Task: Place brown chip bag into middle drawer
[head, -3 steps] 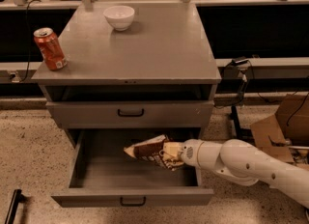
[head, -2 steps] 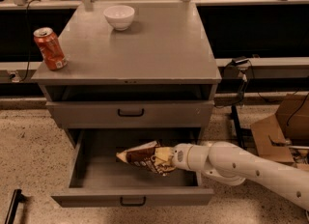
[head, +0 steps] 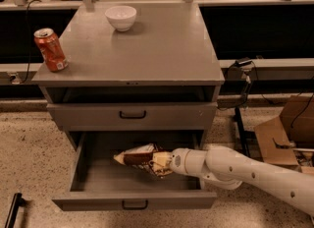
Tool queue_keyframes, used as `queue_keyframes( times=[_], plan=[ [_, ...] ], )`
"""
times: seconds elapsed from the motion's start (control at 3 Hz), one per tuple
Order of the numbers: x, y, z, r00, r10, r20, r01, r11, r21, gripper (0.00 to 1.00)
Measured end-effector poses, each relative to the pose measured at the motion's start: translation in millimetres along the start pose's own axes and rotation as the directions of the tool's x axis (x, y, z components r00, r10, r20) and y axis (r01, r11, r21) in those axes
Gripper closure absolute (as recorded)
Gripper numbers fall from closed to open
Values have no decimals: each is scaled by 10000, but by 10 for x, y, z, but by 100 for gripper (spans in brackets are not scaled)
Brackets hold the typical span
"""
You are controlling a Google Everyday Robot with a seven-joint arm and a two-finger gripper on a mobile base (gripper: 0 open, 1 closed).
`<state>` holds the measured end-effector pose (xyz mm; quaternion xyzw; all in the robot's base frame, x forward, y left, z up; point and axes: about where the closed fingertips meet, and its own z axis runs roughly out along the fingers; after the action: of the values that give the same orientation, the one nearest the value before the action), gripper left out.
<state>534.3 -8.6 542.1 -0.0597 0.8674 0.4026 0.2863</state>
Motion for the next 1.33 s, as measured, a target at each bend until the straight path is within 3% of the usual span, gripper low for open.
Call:
queue_keyframes(
  times=[0.67,1.0,1.33],
  plan=[
    [10,21,22,10000,-14,-37,13,10000,-43,11],
    [14,29,30,10000,-18,-51,18,10000,-58,0],
    [4,119,-54,9996,-284,-20,284,9996,25,0]
  ],
)
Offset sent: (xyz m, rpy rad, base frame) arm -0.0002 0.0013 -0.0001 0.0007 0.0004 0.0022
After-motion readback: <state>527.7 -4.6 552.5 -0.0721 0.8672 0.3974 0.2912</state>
